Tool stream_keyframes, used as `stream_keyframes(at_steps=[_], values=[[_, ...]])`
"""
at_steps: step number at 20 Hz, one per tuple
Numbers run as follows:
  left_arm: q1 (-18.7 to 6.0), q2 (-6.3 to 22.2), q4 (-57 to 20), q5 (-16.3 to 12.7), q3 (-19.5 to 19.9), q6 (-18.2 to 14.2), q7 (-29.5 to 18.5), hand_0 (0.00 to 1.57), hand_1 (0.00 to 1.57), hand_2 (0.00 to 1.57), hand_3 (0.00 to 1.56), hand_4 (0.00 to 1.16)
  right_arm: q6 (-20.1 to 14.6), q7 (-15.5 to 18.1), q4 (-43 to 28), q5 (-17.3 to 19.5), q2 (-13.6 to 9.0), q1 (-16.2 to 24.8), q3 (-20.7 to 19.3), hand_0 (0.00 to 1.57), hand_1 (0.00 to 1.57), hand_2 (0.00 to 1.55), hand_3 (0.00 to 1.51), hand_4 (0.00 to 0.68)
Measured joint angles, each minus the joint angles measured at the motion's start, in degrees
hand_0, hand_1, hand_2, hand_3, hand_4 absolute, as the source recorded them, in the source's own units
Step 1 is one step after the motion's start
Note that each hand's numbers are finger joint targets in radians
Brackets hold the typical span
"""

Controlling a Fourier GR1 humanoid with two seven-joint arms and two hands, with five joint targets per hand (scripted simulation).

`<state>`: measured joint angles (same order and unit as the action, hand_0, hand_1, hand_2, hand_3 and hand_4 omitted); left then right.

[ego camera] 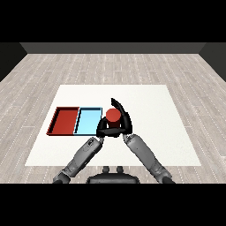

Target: Pick the red can and put it in the red box

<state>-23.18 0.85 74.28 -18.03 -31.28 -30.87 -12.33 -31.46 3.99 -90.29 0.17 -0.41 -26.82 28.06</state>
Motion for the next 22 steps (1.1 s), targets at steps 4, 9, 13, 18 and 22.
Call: stream_keyframes(at_steps=[4,9,13,18,22], values=[[-0.44,-0.47,0.04,0.16,0.99,1.01,-0.47,1.57,1.57,1.57,1.5,1.14,0.58,-1.47,-1.74,1.27,-0.01,0.9,-1.51,0.0,0.0,0.0,0.0,0.0],[-0.67,-0.64,-0.56,0.47,1.42,1.64,-1.49,1.57,1.57,1.57,1.48,1.14,3.65,-1.2,-4.15,1.76,-0.55,3.23,-4.36,0.0,0.0,0.0,0.0,0.0],[1.89,-0.72,2.21,2.57,1.62,2.03,-0.66,1.57,1.57,1.57,1.48,1.14,5.42,-0.8,-6.55,0.58,-0.27,4.69,-7.23,0.0,0.0,0.0,0.0,0.0],[2.13,0.63,4.07,4.99,3.78,2.43,1.54,1.57,1.57,1.57,1.47,1.14,7.68,-1.19,-13.8,-1.05,-2.45,8.62,-10.66,0.0,0.0,0.0,0.0,0.0],[1.67,2.39,4.07,5.62,7.08,3.71,2.12,1.57,1.57,1.57,1.47,1.15,10.65,0.88,-19.27,-3.25,-5.62,14.92,-13.8,0.0,0.0,0.0,0.0,0.0]])
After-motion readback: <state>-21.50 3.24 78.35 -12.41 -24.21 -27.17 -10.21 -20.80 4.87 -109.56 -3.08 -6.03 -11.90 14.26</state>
